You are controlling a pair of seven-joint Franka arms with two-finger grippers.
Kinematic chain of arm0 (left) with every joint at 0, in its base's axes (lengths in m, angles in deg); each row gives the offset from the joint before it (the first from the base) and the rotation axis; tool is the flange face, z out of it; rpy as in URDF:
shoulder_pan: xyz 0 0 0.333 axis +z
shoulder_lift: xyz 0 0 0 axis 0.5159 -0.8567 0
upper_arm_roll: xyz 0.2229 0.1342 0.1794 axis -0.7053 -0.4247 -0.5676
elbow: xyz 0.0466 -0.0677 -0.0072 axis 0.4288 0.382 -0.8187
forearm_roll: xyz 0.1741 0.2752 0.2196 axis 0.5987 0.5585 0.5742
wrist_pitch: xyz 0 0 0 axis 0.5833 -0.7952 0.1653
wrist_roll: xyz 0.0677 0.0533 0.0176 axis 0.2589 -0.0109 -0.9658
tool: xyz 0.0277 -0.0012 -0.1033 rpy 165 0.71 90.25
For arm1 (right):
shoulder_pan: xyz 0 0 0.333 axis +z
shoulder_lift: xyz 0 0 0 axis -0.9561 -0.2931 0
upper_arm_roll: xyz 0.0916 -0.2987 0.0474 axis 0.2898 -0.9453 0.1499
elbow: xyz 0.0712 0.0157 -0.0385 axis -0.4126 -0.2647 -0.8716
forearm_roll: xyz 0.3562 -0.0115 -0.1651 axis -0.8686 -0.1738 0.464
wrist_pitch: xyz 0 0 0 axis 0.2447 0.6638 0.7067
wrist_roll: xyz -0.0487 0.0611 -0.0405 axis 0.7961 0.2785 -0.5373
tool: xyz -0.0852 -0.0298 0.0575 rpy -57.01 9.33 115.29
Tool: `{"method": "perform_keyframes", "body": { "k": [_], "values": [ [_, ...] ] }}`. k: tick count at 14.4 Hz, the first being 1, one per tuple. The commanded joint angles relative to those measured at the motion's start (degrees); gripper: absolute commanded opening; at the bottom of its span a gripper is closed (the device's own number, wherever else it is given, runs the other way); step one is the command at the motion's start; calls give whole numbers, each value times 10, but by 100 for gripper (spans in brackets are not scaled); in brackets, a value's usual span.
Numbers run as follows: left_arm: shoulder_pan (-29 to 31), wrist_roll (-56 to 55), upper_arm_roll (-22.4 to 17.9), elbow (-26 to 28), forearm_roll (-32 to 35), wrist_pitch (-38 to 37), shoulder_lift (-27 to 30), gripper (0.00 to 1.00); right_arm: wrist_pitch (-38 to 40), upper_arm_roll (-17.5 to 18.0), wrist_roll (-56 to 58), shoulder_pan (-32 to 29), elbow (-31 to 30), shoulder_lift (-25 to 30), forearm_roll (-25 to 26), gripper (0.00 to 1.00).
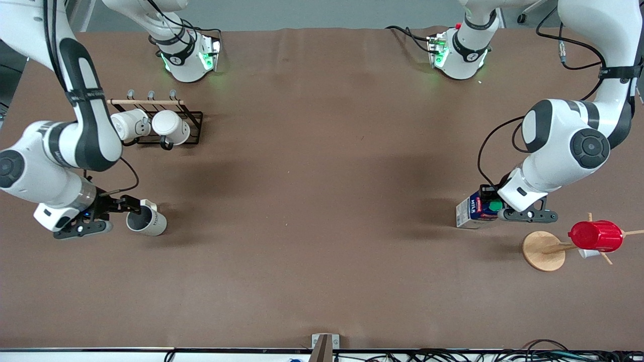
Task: Place cup and milk on table
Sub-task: 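Grasp the milk carton with the left gripper while the right gripper reaches the mug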
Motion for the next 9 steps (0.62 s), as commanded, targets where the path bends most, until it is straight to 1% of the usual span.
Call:
{"method": "perform_keyframes", "body": {
  "k": [1,4,6,7,9],
  "values": [
    [-3,4,-1,-29,11,-4,-5,39,-49,0,36,-3,-28,-13,-6,100],
    [-3,1,3,-56,10,-38,0,39,-84,0,58,-5,-48,-25,-6,99],
    [-7,-7,10,-89,10,-79,-2,39,-111,0,67,-5,-61,-31,-6,87],
    [-8,-8,10,-101,10,-93,-4,39,-113,0,67,-5,-61,-35,-6,73],
    [-8,-17,20,-113,8,-99,-4,39,-113,0,66,-5,-59,-36,-6,38]
  ]
}}
